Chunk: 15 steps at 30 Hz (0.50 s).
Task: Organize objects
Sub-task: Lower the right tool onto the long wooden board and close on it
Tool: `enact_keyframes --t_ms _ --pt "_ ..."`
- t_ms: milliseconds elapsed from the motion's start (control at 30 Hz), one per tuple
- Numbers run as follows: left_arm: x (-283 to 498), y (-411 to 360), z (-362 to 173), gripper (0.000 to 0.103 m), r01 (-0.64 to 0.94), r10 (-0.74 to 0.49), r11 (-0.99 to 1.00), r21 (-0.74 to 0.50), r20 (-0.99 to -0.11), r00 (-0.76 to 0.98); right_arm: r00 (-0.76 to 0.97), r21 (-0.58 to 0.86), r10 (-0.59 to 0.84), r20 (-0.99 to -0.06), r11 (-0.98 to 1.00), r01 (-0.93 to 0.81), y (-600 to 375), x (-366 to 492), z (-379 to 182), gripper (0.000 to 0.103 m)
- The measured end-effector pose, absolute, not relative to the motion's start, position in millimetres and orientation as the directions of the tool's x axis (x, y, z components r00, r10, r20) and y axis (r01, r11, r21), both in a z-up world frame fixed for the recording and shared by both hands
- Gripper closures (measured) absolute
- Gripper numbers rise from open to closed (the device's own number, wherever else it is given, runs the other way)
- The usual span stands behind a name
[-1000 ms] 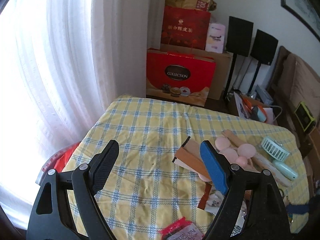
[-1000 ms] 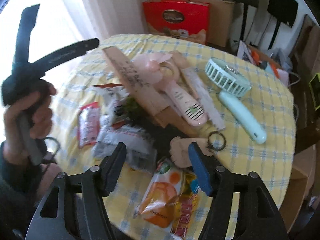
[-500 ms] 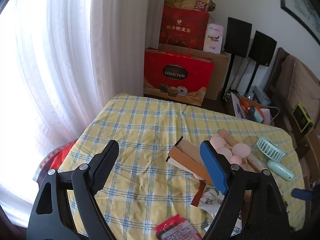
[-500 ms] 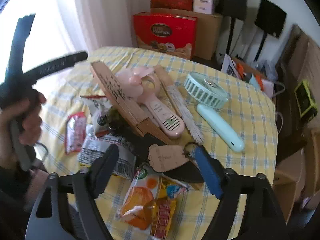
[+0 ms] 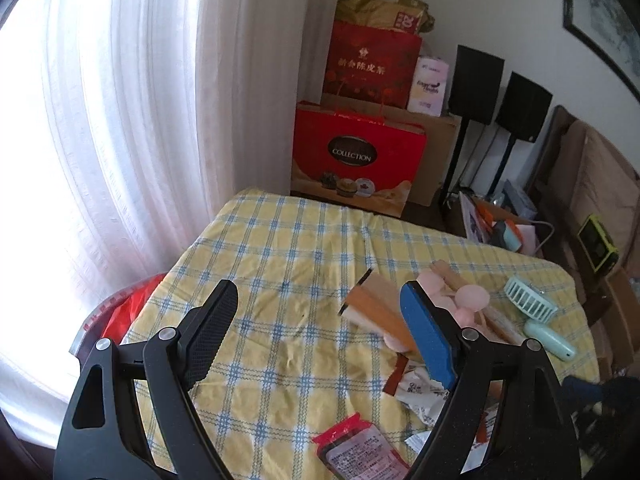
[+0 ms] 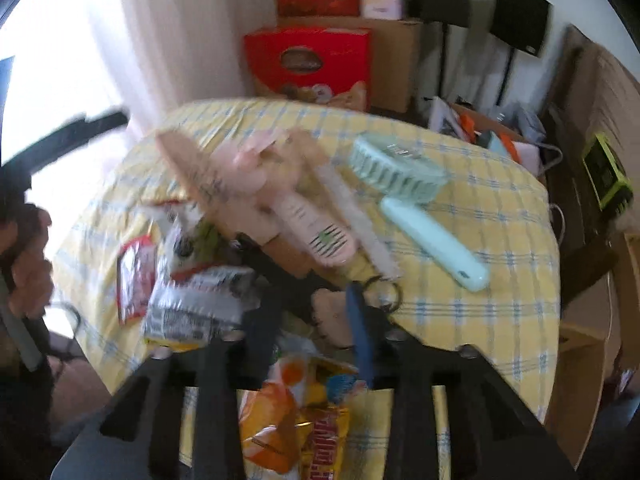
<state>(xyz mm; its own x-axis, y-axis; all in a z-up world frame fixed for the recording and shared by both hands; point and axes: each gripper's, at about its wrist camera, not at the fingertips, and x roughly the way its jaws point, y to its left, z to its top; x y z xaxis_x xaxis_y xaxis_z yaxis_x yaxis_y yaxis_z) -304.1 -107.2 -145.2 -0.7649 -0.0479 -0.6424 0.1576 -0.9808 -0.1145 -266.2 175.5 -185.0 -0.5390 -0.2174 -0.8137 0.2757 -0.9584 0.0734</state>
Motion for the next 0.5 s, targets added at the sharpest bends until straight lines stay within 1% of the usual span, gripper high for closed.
enact_keyframes --t_ms 67,267,367,400,500 --pt "-303.8 -108.0 -147.8 0.021 0.161 -0.047 -0.980 -0.117 -0.650 -0.758 -0.552 0.065 -0.191 -0.812 -0.969 0.239 186.2 -265.8 -181.7 0.085" --pt "-304.6 -106.6 -150.4 0.021 0.162 -0.052 -0.981 -0.107 -0.657 -0.752 -0.568 0.054 -0.124 -0.814 -0.989 0.138 216.5 -270.0 -184.4 0.086" --pt "-306.1 -105.7 -152.1 0.021 0.156 -0.051 -0.983 -0.099 -0.666 -0.745 -0.575 0.116 -0.148 -0.805 -0.989 0.093 232.6 -271.6 -186.0 0.082" --pt "-306.1 -105.4 -152.4 0.021 0.158 -0.054 -0.983 -0.097 -0.666 -0.744 -0.571 0.149 -0.168 -0.804 -0.986 0.080 238.1 -272.7 -187.6 0.082" --pt "-305.9 -105.4 -153.3 0.021 0.155 -0.048 -0.983 -0.100 -0.671 -0.740 -0.564 0.189 -0.183 -0.805 -0.981 0.047 248.9 -272.8 -191.7 0.082"
